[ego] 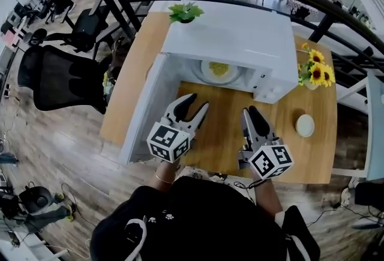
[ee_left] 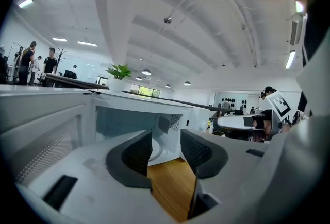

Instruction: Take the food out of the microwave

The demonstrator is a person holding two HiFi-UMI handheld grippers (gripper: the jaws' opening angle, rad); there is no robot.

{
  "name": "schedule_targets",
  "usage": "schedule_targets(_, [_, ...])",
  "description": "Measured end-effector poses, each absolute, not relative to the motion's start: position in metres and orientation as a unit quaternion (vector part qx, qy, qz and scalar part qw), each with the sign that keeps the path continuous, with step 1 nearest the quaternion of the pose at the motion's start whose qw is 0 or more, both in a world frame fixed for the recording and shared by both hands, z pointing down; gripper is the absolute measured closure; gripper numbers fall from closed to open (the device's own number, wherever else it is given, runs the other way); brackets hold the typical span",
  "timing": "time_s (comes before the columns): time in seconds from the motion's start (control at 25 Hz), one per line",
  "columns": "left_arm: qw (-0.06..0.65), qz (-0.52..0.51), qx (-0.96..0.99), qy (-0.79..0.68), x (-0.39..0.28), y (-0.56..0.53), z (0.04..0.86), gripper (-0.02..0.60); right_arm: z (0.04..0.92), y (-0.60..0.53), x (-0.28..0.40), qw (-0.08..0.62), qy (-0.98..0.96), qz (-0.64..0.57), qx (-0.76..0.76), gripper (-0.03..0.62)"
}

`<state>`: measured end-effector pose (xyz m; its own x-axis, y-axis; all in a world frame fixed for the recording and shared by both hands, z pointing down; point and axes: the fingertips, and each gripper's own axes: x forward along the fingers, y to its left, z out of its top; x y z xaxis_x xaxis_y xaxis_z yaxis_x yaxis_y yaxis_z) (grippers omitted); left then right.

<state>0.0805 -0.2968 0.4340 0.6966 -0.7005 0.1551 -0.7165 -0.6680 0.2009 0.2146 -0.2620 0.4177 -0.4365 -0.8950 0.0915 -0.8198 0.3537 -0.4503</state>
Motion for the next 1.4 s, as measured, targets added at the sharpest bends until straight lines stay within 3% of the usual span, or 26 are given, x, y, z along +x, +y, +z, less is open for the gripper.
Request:
schedule_targets(1.16, [0.244,0.080,0.865,-0.431,0.086,-0.429,0.547,0.410,0.530,-0.395,0.203,0.013,0.735,-0.327,-0.593,0.485])
schedule_targets(1.4, [0.240,0.094,0.860,-0.441,0.089,-0.441,0.559,0.410,0.546,-0.415,0.205,0.009,0.712,-0.344,-0.612,0.470])
